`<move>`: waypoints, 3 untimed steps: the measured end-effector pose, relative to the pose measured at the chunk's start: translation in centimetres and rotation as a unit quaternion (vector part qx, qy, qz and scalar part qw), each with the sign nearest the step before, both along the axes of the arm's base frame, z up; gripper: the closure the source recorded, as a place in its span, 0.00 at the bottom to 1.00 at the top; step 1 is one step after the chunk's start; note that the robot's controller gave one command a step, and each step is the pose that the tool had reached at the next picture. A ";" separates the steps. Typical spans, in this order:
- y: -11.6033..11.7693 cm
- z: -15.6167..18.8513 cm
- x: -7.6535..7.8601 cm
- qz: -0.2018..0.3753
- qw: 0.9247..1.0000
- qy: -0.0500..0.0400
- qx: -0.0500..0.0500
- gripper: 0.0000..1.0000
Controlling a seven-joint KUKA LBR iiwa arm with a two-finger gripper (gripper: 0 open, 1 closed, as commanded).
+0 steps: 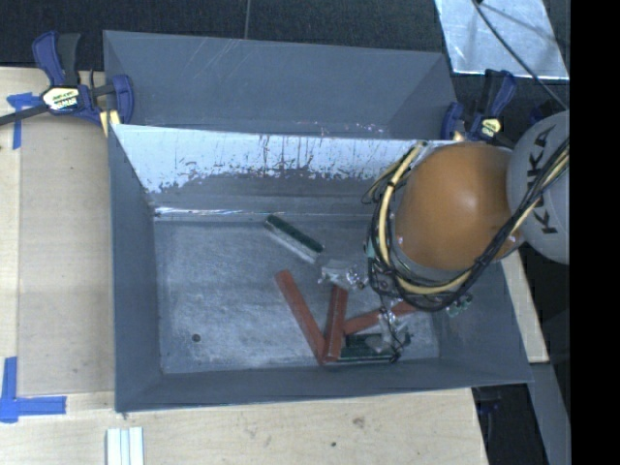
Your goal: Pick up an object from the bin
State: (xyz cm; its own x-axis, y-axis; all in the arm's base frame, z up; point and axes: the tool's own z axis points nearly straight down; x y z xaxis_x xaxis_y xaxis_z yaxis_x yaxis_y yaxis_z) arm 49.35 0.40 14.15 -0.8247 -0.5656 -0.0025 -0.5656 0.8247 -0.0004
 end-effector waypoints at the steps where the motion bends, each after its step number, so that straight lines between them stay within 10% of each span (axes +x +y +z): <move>1: -2.8 -7.2 4.4 0.254 0.967 0.003 -0.001 0.00; 2: -2.9 -6.9 4.6 0.252 0.968 0.000 -0.002 1.00; 3: -4.1 -6.9 4.1 0.279 0.960 -0.002 0.000 1.00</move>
Offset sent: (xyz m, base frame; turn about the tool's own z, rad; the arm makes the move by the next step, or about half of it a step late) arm 0.0443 -0.0268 -0.0715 -0.5156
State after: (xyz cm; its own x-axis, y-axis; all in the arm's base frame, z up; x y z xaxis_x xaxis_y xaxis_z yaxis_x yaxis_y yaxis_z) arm 53.46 -3.71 7.23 -0.3934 -0.9194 -0.0045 -0.9193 0.3934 -0.0040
